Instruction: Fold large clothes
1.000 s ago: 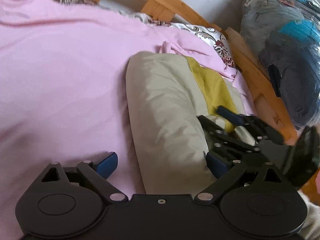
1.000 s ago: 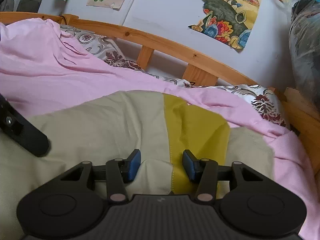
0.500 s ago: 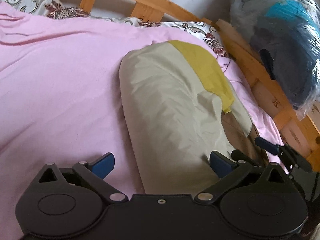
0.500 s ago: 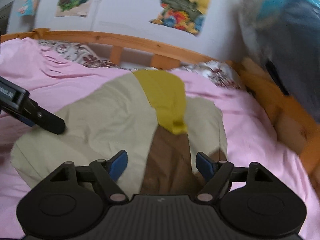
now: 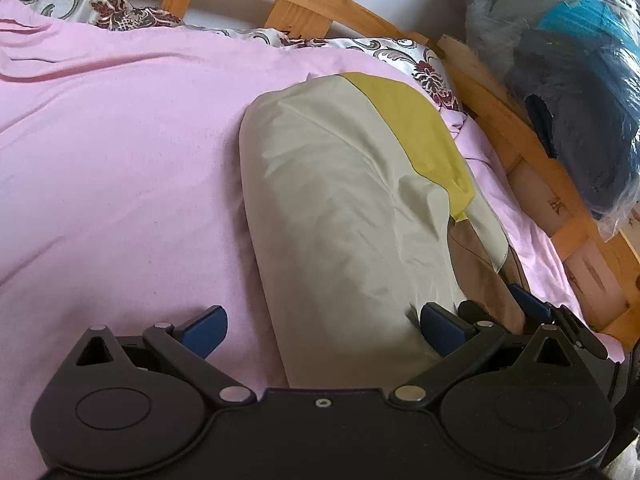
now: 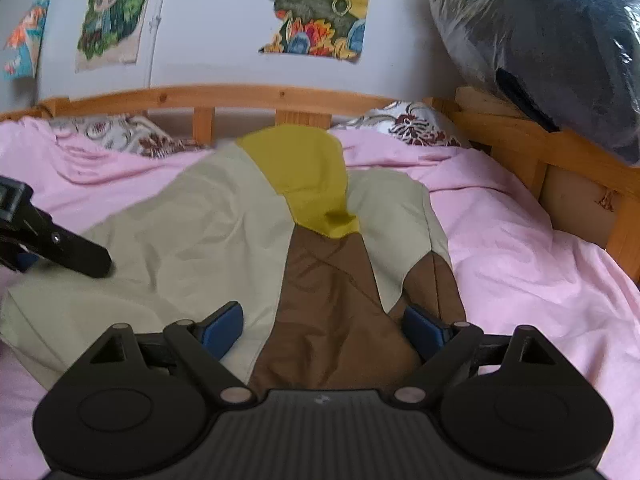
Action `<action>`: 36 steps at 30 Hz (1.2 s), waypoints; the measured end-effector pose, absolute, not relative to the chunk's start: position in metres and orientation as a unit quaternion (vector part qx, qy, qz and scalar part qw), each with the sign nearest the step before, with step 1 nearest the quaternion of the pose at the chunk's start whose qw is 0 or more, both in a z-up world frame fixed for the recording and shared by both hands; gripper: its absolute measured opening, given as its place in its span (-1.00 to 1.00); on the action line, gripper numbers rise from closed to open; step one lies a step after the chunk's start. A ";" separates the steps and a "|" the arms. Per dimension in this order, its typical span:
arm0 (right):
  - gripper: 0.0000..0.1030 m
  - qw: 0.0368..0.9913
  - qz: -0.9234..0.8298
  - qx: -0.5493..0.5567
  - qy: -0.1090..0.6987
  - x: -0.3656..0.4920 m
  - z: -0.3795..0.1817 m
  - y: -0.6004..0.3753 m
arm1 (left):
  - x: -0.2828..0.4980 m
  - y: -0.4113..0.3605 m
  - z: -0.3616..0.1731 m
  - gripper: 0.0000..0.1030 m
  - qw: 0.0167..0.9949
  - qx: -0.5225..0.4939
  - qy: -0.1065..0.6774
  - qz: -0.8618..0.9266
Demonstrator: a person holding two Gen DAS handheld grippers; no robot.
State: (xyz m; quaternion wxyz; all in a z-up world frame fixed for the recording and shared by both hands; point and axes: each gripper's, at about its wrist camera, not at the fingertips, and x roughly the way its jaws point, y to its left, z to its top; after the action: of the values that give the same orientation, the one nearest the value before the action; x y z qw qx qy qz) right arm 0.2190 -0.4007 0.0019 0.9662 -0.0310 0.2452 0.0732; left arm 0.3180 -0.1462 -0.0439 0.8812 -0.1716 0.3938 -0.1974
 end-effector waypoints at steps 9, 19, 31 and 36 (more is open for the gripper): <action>0.86 0.978 0.038 0.034 0.200 0.231 0.025 -0.433 | 0.321 -0.153 -0.045 0.99 0.880 -0.164 0.400 -0.198; 0.86 0.965 0.000 0.079 0.249 0.247 0.016 -0.458 | 0.319 -0.153 -0.047 0.99 0.879 -0.167 0.401 -0.196; 0.87 0.964 0.016 0.052 0.262 0.247 0.016 -0.446 | 0.318 -0.152 -0.049 0.99 0.875 -0.188 0.404 -0.187; 0.90 0.964 0.018 0.054 0.261 0.247 0.016 -0.447 | 0.318 -0.153 -0.049 0.99 0.877 -0.184 0.403 -0.188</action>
State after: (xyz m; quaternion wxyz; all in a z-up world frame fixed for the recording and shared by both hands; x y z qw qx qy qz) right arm 0.2472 -0.4467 0.0159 0.9637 0.0538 0.2609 0.0180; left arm 0.3181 -0.1530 -0.0489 0.8765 -0.1844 0.4032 -0.1876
